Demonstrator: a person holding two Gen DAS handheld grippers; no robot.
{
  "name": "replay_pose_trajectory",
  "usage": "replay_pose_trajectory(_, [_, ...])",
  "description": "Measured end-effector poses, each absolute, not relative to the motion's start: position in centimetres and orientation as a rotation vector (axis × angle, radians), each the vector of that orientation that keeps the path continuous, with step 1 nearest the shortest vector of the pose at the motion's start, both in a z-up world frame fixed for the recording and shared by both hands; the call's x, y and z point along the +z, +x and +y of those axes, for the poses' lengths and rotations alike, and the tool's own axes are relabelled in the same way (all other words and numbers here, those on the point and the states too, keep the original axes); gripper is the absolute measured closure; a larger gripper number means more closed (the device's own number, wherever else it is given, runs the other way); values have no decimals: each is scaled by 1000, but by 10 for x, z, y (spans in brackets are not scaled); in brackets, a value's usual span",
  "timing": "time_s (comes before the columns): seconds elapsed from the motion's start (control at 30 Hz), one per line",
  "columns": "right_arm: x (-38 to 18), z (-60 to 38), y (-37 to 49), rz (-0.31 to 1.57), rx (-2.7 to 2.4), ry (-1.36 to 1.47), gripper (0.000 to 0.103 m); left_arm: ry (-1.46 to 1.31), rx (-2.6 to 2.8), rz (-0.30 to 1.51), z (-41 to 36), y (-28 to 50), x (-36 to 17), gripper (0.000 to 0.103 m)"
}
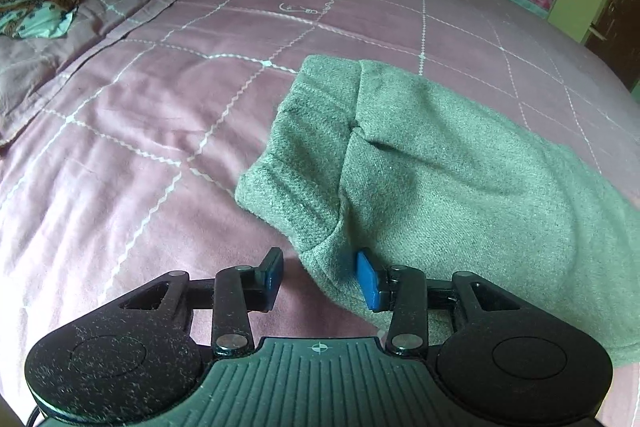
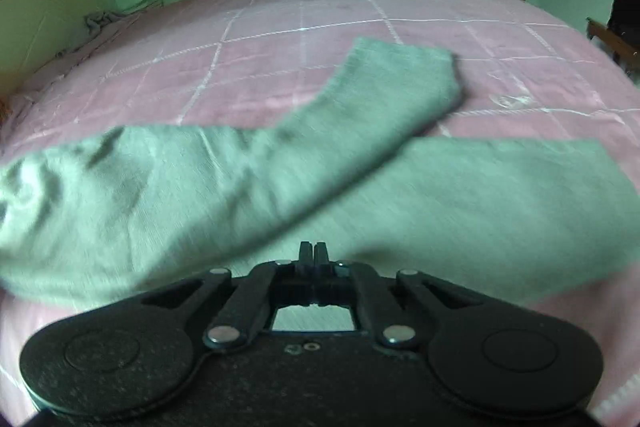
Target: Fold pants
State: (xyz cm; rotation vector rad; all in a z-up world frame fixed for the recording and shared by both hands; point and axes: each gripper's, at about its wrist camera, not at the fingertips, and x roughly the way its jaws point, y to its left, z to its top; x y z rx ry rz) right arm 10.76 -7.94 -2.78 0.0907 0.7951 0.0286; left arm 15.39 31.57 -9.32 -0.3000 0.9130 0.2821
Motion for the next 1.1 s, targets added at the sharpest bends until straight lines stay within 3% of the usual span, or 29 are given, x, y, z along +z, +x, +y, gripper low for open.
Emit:
replay_pose_trajectory(0.03, [-27, -80, 103, 771, 38, 104, 98, -311, 285, 915, 316, 154, -94, 61])
replay_pose_trajectory(0.1, [-20, -76, 109, 742, 22, 130, 48, -320, 290, 918, 316, 155, -94, 60])
replay_pose_trajectory(0.13, [-15, -71, 116, 732, 23, 132, 42, -320, 290, 919, 316, 155, -95, 60])
replay_pose_trajectory(0.27, [-10, -40, 158, 737, 47, 67, 44, -325, 282, 919, 317, 155, -96, 58])
replay_pose_trajectory(0.4, [-35, -19, 201, 882, -28, -48, 45, -337, 272, 914, 321, 154, -98, 57])
replay_pose_trajectory(0.43, [-40, -18, 201, 890, -31, -74, 53, -335, 267, 914, 321, 154, -98, 57])
replay_pose_trajectory(0.47, [-42, -21, 197, 876, -15, -75, 94, -332, 261, 914, 321, 154, -98, 57])
replay_pose_trajectory(0.6, [-29, -38, 162, 805, 1, -12, 97, -326, 240, 912, 323, 154, -98, 57])
replay_pose_trajectory(0.77, [-34, -64, 105, 777, -8, 131, 98, -333, 234, 905, 324, 152, -100, 57])
replay_pose_trajectory(0.8, [-42, -67, 103, 802, -8, 132, 94, -334, 234, 906, 324, 152, -100, 57])
replay_pose_trajectory(0.83, [-44, -72, 101, 795, -3, 163, 87, -333, 233, 907, 324, 152, -100, 57])
replay_pose_trajectory(0.9, [-28, -77, 95, 709, -15, 192, 57, -331, 233, 909, 324, 153, -100, 57])
replay_pose_trajectory(0.97, [-11, -74, 102, 665, 7, 168, 47, -331, 235, 912, 323, 154, -101, 57])
replay_pose_trajectory(1.1, [-9, -67, 157, 763, -35, 55, 51, -337, 238, 913, 323, 154, -100, 57])
